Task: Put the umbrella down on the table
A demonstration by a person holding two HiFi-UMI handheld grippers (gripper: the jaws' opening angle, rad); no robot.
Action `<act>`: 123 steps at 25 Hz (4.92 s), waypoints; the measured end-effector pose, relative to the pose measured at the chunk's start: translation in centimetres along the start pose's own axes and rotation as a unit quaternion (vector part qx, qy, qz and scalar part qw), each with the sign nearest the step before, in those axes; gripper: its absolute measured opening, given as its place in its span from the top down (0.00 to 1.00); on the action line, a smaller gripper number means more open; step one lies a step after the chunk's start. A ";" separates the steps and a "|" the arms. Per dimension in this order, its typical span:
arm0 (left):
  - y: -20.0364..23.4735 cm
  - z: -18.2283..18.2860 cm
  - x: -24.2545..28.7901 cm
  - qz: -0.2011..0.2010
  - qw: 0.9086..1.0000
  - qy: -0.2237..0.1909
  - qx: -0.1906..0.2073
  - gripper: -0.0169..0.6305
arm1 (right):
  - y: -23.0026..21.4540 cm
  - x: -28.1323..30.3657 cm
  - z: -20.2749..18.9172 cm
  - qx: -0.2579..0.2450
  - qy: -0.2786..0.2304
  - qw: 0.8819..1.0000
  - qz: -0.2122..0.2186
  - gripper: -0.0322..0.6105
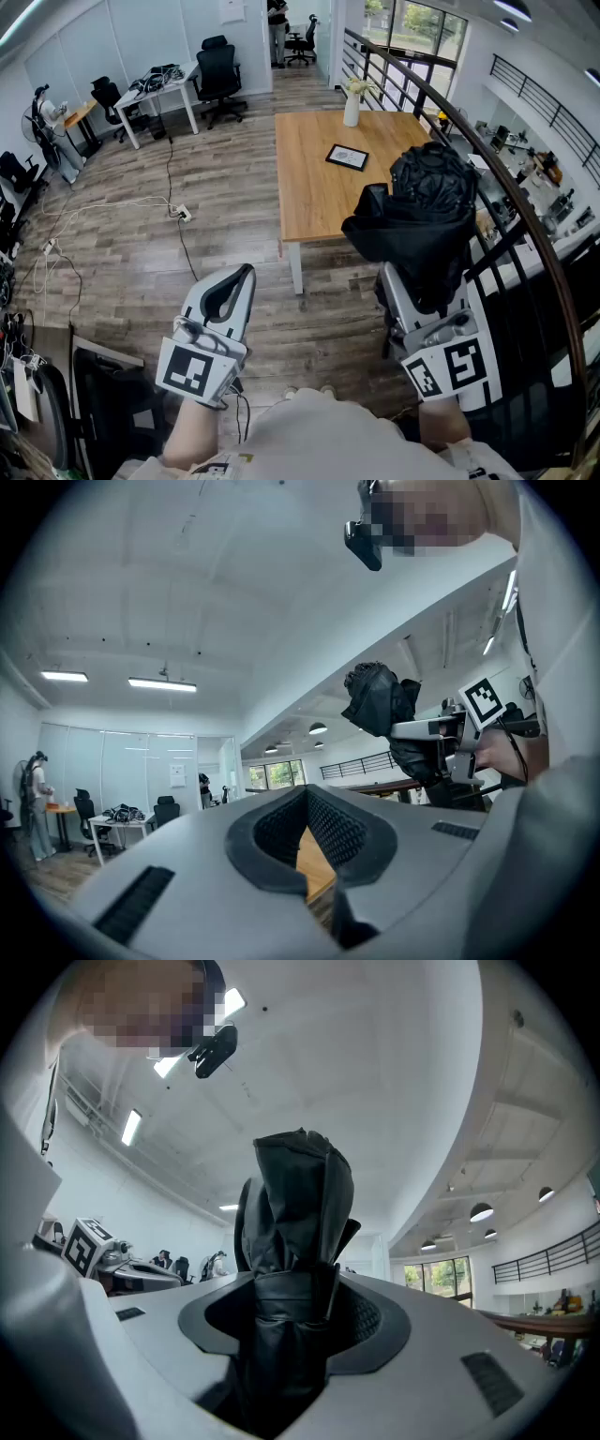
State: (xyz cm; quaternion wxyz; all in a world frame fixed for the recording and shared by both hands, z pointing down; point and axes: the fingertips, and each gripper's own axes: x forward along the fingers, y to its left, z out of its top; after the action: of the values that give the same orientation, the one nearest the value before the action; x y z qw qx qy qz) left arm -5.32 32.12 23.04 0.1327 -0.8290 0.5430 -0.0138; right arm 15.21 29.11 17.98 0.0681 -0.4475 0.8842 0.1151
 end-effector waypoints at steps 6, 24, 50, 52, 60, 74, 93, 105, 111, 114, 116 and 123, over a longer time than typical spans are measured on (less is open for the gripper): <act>-1.1 -0.1 1.2 -0.007 1.000 -0.007 -0.003 0.95 | -1.6 -0.6 -0.4 0.018 0.002 1.000 0.005 0.57; -3.1 -1.5 4.3 0.010 1.000 0.025 -0.002 0.95 | -6.1 -0.4 -2.9 0.051 0.014 0.998 0.018 0.57; -5.8 -4.0 12.1 0.004 1.000 0.027 -0.002 0.95 | -13.5 1.4 -7.6 0.047 0.016 0.999 0.015 0.57; -4.8 -4.5 13.1 0.004 1.000 0.027 -0.004 0.95 | -13.9 2.8 -8.3 0.048 0.020 0.999 0.015 0.57; 3.3 -8.6 18.1 0.006 0.999 0.041 -0.018 0.95 | -13.8 13.0 -13.1 0.065 0.053 0.996 0.027 0.57; 23.9 -14.9 32.4 -0.021 0.996 0.048 -0.066 0.95 | -15.4 37.2 -20.3 0.114 0.116 0.987 0.000 0.57; 35.3 -21.6 45.2 -0.045 0.991 0.072 -0.106 0.95 | -20.1 55.3 -26.1 0.121 0.159 0.980 -0.017 0.57; 34.7 -22.8 47.0 -0.003 0.990 0.079 -0.119 0.95 | -21.9 56.1 -27.9 0.137 0.166 0.976 0.014 0.57; 34.6 -23.0 51.0 -0.003 0.992 0.073 -0.099 0.95 | -23.3 58.6 -27.9 0.136 0.164 0.977 0.027 0.57; 36.0 -22.9 52.9 0.004 0.993 0.070 -0.092 0.95 | -23.6 60.9 -28.5 0.150 0.168 0.974 0.039 0.57; 37.2 -23.3 53.9 0.008 0.993 0.067 -0.092 0.95 | -23.8 62.6 -29.2 0.171 0.173 0.969 0.043 0.57; 40.6 -27.3 56.5 0.040 0.987 0.076 -0.138 0.95 | -25.5 67.4 -34.2 0.175 0.210 0.961 0.028 0.57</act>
State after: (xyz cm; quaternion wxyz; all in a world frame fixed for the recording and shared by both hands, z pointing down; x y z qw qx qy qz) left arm -23.08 -39.78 32.96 -0.0248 -0.8137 0.5807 0.0034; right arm -4.58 -46.77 32.27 -0.0450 -0.4178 0.8971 -0.1367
